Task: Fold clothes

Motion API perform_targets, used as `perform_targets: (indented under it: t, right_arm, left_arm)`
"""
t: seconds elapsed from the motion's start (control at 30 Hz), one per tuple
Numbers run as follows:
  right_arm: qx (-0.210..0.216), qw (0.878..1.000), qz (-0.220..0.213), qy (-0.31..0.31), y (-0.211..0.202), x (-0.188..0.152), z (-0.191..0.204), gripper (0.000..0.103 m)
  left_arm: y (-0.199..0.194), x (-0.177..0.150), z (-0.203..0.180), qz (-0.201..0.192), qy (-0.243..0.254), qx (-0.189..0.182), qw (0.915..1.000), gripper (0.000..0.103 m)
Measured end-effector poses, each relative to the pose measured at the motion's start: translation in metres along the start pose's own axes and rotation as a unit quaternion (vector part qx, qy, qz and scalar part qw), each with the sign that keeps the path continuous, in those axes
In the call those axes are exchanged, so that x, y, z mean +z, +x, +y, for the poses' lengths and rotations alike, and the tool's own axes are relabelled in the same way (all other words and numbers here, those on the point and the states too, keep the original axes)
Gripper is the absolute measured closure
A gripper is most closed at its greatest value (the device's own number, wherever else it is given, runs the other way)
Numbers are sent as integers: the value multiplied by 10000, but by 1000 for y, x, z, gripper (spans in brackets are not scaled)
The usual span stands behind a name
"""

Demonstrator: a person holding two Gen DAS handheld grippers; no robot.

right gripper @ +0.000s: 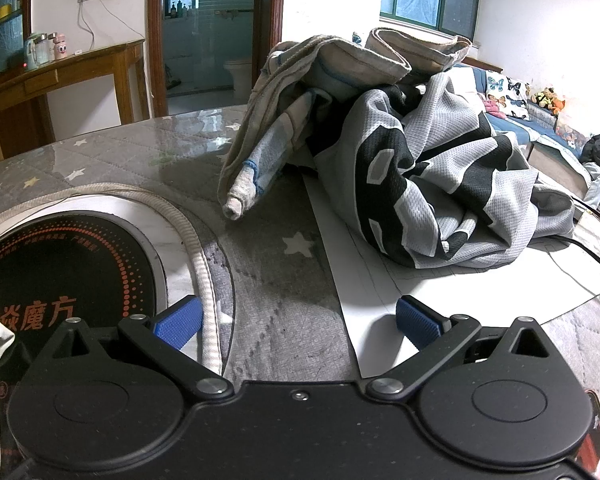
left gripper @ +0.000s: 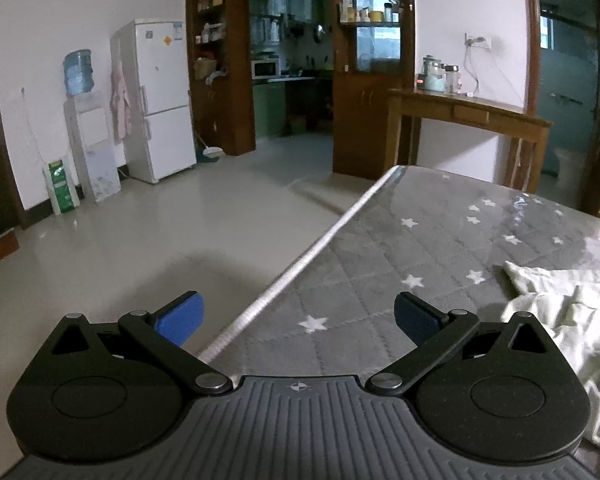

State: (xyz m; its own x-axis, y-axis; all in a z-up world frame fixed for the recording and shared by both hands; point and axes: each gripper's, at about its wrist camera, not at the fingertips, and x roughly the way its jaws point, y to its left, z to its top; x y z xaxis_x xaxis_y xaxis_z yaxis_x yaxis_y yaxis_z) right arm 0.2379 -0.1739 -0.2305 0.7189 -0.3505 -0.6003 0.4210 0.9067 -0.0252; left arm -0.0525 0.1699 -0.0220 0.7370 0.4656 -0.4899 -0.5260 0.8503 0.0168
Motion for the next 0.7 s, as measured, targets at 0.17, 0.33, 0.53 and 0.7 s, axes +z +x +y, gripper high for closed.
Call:
perform_targets:
  t: [0.17,0.33,0.53,0.7]
  right_arm:
    - [0,10000,0,0,0,0,0,0]
    - [-1,10000,0,-1,0,0,1,0]
    - [-4,10000,-1,-4,0,0,0,0]
    - [9,10000,6,6,0,0,0,0]
  left_arm:
    - [-12,-1,-19,-18,92,-300,9995,0]
    - [-17,-4,-42,118,309,-730,9968,0]
    - [-12,-12,-71,314,519,-1048,9926,0]
    - [-16,-16,-85,334,657,-1213,9899,0]
